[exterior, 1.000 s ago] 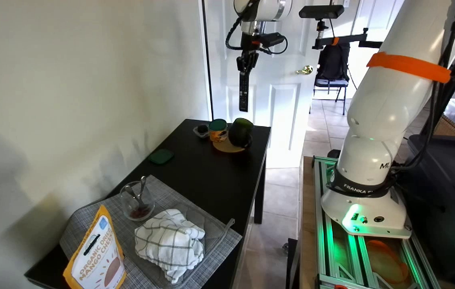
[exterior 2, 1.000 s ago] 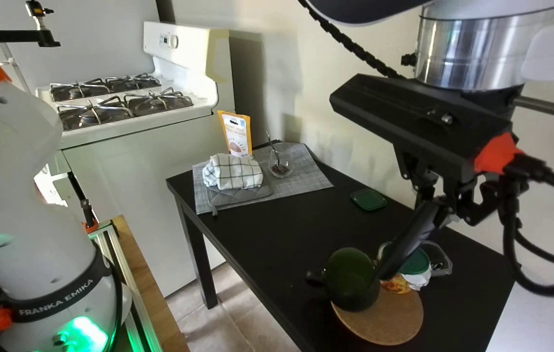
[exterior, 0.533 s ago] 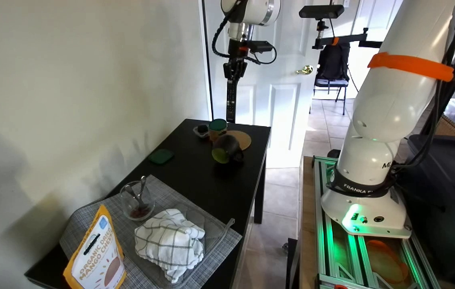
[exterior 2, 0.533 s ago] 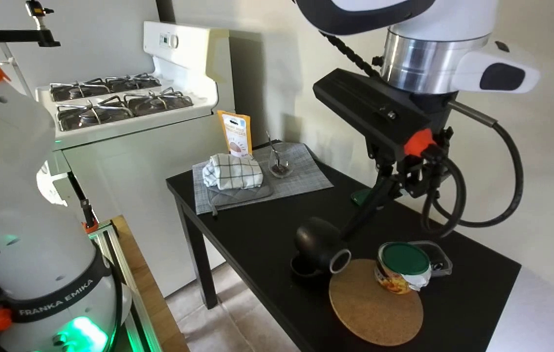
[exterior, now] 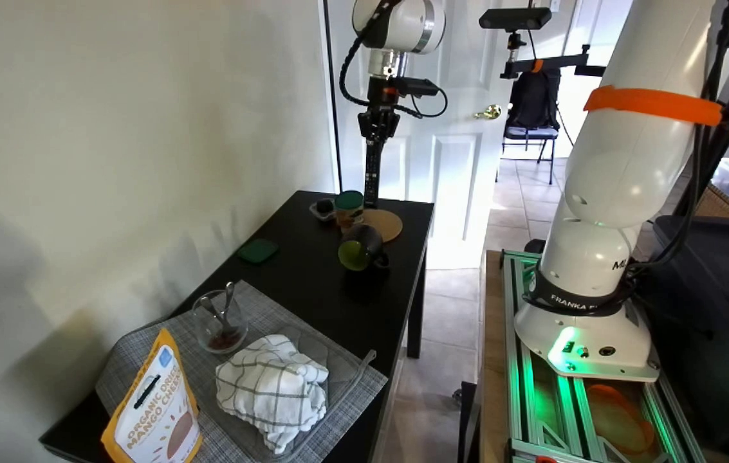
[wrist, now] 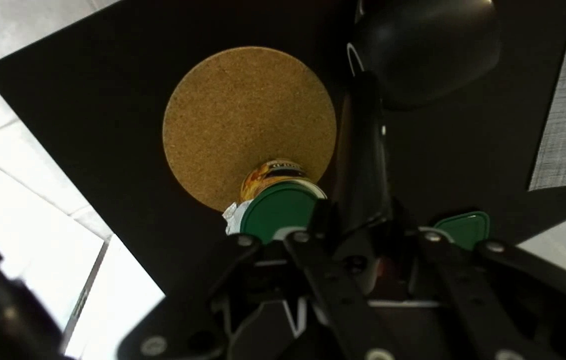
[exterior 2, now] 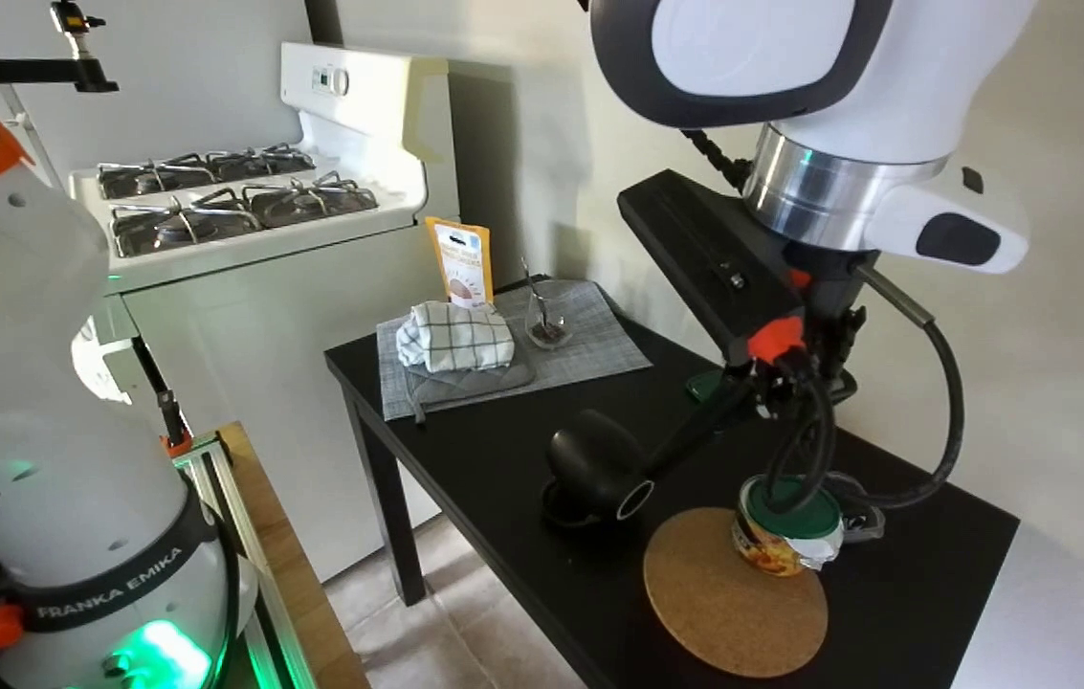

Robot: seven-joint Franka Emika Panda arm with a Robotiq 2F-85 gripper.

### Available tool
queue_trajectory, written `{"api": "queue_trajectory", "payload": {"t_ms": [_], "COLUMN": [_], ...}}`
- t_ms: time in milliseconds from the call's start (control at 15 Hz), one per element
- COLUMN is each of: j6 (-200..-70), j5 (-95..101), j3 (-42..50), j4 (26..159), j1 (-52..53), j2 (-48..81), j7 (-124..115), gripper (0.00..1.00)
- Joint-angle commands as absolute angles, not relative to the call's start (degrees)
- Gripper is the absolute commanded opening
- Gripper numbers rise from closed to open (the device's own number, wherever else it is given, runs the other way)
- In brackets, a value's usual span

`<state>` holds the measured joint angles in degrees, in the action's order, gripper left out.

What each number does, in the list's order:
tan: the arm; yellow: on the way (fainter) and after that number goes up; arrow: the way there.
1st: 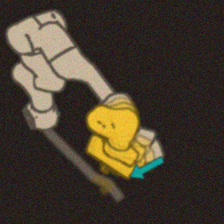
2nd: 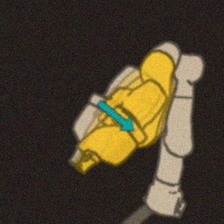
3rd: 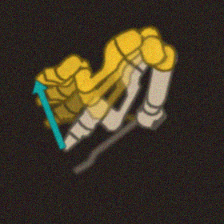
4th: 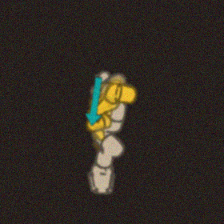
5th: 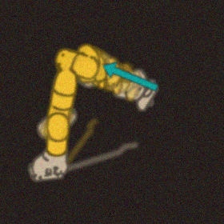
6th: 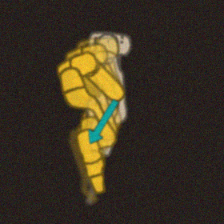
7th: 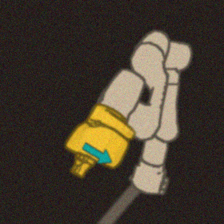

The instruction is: Pick up the black remote from the black mug and place it on the table

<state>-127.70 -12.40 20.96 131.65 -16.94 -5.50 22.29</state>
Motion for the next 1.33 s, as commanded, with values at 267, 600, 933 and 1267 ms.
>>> {"api": "queue_trajectory", "payload": {"t_ms": [267, 600, 933, 1267], "j6": [-117.7, -103.2, -92.7, -95.1], "j5": [-29.4, -39.6, -37.8, -36.7], "j3": [27.6, 25.4, 19.2, 17.0], "j4": [117.0, 99.9, 83.4, 85.0], "j1": [-26.9, -40.4, -51.0, -52.2], "j2": [10.0, 22.5, 31.9, 30.8], "j7": [37.9, 53.6, 61.2, 59.7], "gripper": [0.07, 0.07, 0.07, 0.3]}}
